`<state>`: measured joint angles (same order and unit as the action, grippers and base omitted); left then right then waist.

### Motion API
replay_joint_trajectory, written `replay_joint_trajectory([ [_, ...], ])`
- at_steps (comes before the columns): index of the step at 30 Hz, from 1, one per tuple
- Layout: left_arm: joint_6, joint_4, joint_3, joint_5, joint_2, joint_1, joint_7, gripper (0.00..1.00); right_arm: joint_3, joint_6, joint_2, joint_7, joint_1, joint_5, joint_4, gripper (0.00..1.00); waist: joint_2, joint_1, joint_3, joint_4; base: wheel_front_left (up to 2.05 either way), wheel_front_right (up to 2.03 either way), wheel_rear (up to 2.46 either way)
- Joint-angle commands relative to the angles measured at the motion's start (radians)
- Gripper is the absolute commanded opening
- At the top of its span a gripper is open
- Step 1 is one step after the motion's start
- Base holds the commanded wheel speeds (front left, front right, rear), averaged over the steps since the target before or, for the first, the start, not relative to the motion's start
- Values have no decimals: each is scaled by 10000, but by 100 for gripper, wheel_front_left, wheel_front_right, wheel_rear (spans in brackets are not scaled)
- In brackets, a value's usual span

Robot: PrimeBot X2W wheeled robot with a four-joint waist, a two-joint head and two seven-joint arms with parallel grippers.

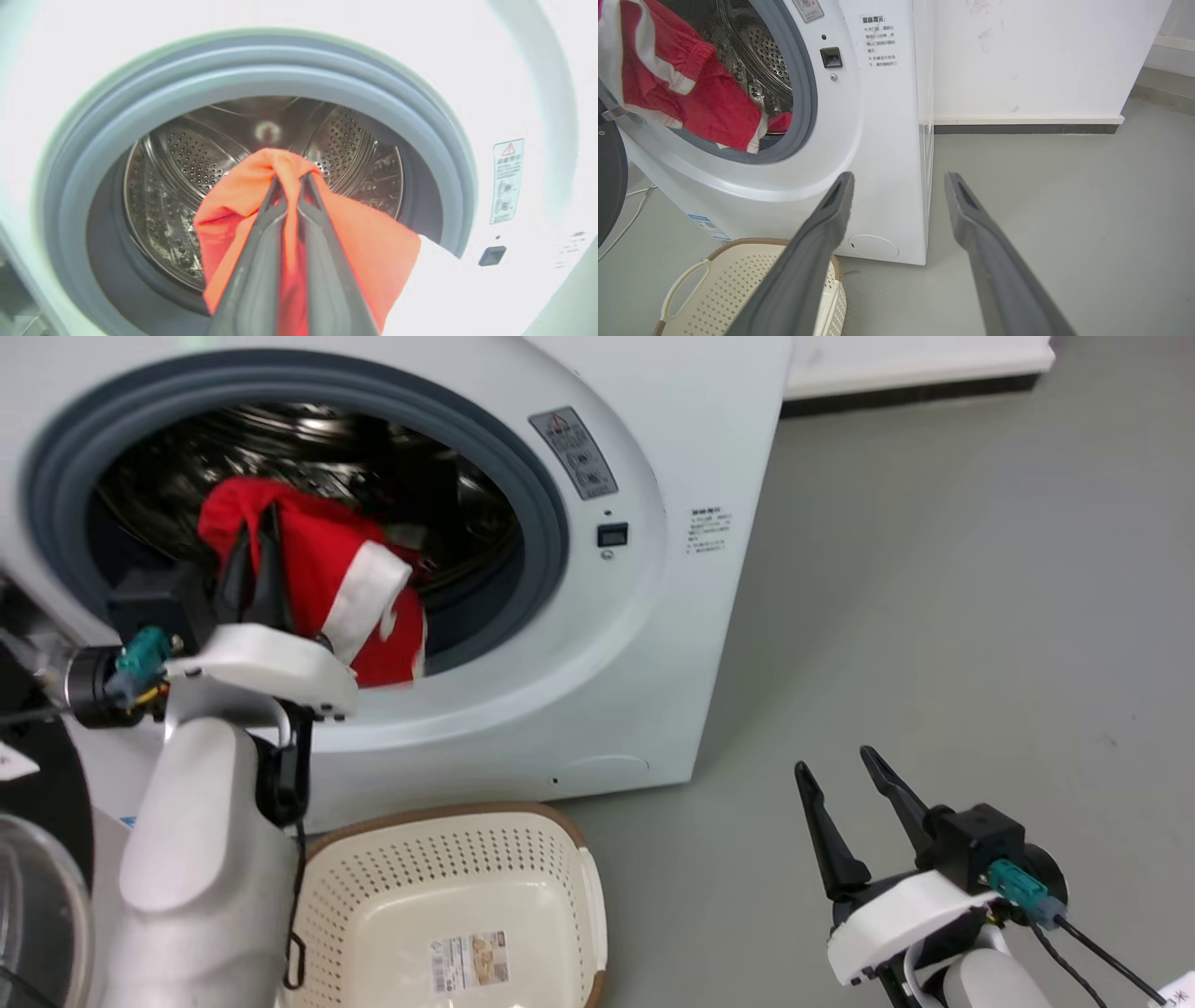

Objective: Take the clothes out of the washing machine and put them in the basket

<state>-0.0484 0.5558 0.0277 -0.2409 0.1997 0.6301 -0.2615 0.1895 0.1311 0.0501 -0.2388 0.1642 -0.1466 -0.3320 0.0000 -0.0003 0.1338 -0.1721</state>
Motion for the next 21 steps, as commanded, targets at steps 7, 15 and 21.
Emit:
replay_joint_trajectory([
  [7, 220, -2412, 51, -32, -376, -1699, 63, 0, -434, -7, -1, 246, -570, 218, 212, 100, 0, 3, -806, 485, 0, 0, 0],
  [15, 782, -5426, 220, 24, -580, -3963, 1038, 0, -684, -7, -1, 448, -809, 403, 596, 100, 0, 3, -748, 717, 0, 0, 0],
  [21, 1156, -5335, 322, -224, -911, -5721, 1233, 0, -761, -7, -3, 519, -716, 516, 849, 100, 0, 3, -430, 790, 0, 0, 0],
])
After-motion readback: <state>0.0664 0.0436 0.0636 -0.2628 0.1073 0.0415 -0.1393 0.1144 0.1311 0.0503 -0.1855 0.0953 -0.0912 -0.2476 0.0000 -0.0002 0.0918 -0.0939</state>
